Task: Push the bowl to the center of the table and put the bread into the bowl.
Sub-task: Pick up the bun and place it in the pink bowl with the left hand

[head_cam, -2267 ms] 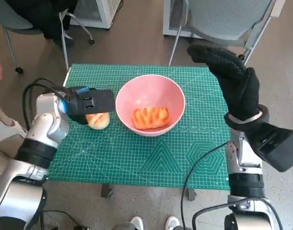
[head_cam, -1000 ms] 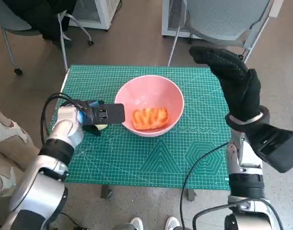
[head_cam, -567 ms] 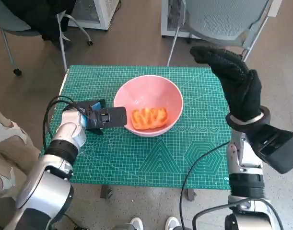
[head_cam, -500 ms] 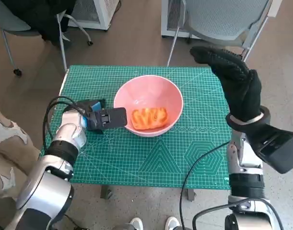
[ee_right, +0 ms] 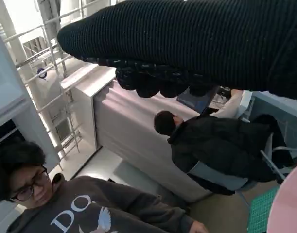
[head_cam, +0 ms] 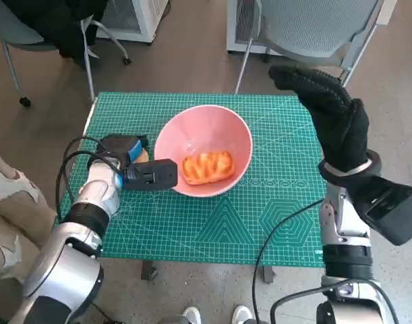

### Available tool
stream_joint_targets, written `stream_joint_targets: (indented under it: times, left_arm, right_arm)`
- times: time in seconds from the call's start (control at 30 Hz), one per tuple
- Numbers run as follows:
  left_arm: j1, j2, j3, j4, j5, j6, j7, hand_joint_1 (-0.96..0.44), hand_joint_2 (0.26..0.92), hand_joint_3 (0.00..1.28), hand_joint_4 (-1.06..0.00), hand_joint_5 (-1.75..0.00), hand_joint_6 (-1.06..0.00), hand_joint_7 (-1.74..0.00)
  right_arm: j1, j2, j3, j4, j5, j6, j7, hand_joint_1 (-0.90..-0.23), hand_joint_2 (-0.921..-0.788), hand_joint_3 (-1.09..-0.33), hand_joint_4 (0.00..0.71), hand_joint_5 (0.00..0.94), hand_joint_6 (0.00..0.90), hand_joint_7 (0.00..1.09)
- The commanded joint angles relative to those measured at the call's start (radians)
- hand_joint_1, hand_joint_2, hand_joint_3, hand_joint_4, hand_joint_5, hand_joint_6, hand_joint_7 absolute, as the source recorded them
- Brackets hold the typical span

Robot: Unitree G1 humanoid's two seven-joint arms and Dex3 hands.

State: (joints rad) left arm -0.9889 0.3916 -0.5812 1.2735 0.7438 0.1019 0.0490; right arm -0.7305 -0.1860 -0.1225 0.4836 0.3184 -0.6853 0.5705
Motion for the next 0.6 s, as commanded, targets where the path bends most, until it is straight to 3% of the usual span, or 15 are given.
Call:
stream_joint_targets:
  times: [0.03, 0.1, 0.17, 0.27, 0.53, 0.6]
  left_arm:
    - [0.023, 0.021, 0.009, -0.001, -0.01, -0.005, -0.024, 0.01, 0.859, 0.3, -0.46, -1.58, -0.62, -1.02]
    - [0.021, 0.029, 0.017, -0.011, -0.018, -0.01, -0.028, 0.01, 0.814, 0.38, -0.45, -1.61, -0.64, -1.02]
    - [0.021, 0.037, 0.023, -0.021, -0.023, -0.015, -0.029, 0.0, 0.672, 0.64, -0.41, -1.69, -0.65, -1.12]
    - [0.02, 0.051, 0.034, -0.041, -0.032, -0.019, -0.029, 0.0, 0.553, 0.85, -0.39, -1.73, -0.67, -1.22]
    - [0.038, 0.104, 0.077, -0.146, -0.059, -0.044, -0.025, 0.0, 0.452, 1.01, -0.42, -1.75, -0.68, -1.29]
    - [0.048, 0.122, 0.088, -0.193, -0.064, -0.047, -0.029, 0.0, 0.497, 0.92, -0.48, -1.72, -0.65, -1.22]
  right_arm:
    - [0.017, -0.006, -0.003, 0.003, 0.004, 0.009, 0.011, -0.72, -0.921, -0.732, 0.152, 0.004, 0.025, 0.47]
    - [0.016, -0.006, -0.003, 0.003, 0.004, 0.01, 0.01, -0.72, -0.921, -0.731, 0.152, 0.004, 0.027, 0.47]
    - [0.015, -0.005, -0.001, 0.002, 0.003, 0.01, 0.009, -0.721, -0.921, -0.732, 0.152, 0.004, 0.028, 0.47]
    - [0.014, -0.002, 0.0, 0.002, 0.001, 0.011, 0.007, -0.724, -0.921, -0.734, 0.152, 0.003, 0.029, 0.47]
    - [0.016, 0.004, 0.005, -0.001, -0.002, 0.012, 0.002, -0.725, -0.921, -0.738, 0.15, 0.002, 0.028, 0.46]
    - [0.015, 0.004, 0.005, 0.0, -0.002, 0.013, 0.002, -0.725, -0.921, -0.74, 0.149, 0.002, 0.027, 0.46]
